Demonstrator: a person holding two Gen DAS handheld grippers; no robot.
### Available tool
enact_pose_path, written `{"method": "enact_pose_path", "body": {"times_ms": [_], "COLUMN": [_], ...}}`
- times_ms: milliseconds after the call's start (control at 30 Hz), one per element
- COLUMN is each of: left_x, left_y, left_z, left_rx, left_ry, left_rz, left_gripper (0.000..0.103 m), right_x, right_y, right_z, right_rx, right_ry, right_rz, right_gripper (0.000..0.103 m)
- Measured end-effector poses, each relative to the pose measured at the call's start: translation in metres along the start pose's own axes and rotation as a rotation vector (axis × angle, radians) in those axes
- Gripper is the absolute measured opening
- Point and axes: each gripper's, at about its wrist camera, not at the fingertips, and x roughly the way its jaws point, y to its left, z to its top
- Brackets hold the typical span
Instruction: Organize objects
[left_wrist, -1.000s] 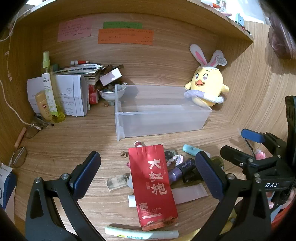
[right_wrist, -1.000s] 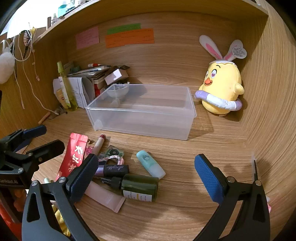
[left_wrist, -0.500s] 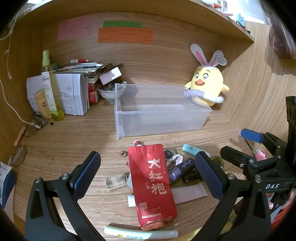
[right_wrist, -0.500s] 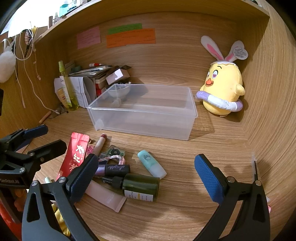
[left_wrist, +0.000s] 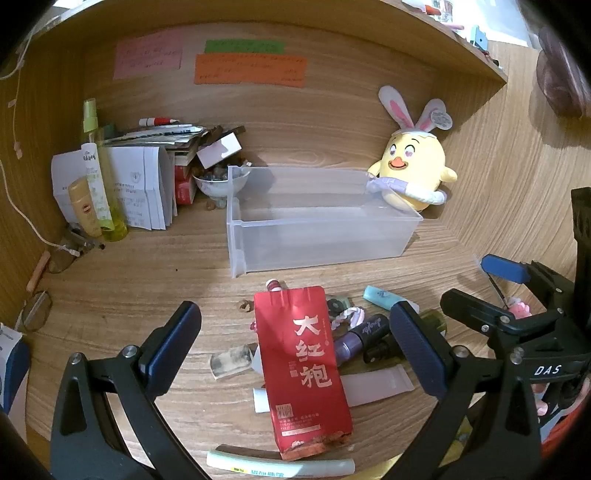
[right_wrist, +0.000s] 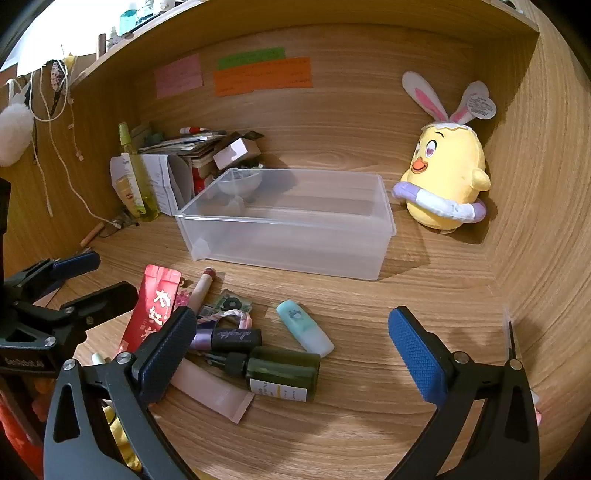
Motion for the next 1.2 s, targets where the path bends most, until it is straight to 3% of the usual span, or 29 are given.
{"method": "enact_pose_path", "body": {"times_ms": [433, 500, 567, 600, 767, 900, 967, 1200], "left_x": [0.009, 0.015, 0.024, 0.028, 0.037, 0.026, 0.02, 0.023], "left_y": [0.025, 0.034, 0.041, 0.044, 0.046, 0.034, 0.028, 0.015], "left_z": [0.003, 0.004, 0.002, 0.0, -0.01, -0.017, -0.02, -0.037], "left_rx": [-0.033, -0.053, -0.074, -0.087, -0.13, -0.104, -0.091, -0.062], "left_ry": [0.024, 0.053, 0.102, 0.13, 0.207, 0.206, 0.203, 0.252], "left_rz": [-0.022, -0.02, -0.025, -0.038, -0.095, -0.076, -0.068, -0.047], "left_gripper": [0.103, 0.1, 0.088, 0.087, 0.087, 0.089, 0.098, 0.098], "right_x": [0.006, 0.009, 0.013, 0.015, 0.023, 0.027, 0.028, 0.043], "right_y": [-0.012, -0.018, -0.024, -0.026, -0.037, -0.044, -0.047, -0.049], "right_z": [0.0, -0.001, -0.003, -0.004, -0.013, -0.016, -0.018, -0.019], "right_rx": [-0.025, -0.017, -0.007, -0.005, 0.003, 0.015, 0.02, 0.03], "right_ry": [0.008, 0.02, 0.038, 0.044, 0.08, 0.099, 0.101, 0.137], "right_rz": [-0.024, -0.024, -0.025, -0.023, -0.024, -0.024, -0.017, 0.022], "right_gripper": [0.103, 0.103, 0.103, 0.103, 0.102, 0.102, 0.102, 0.094]}}
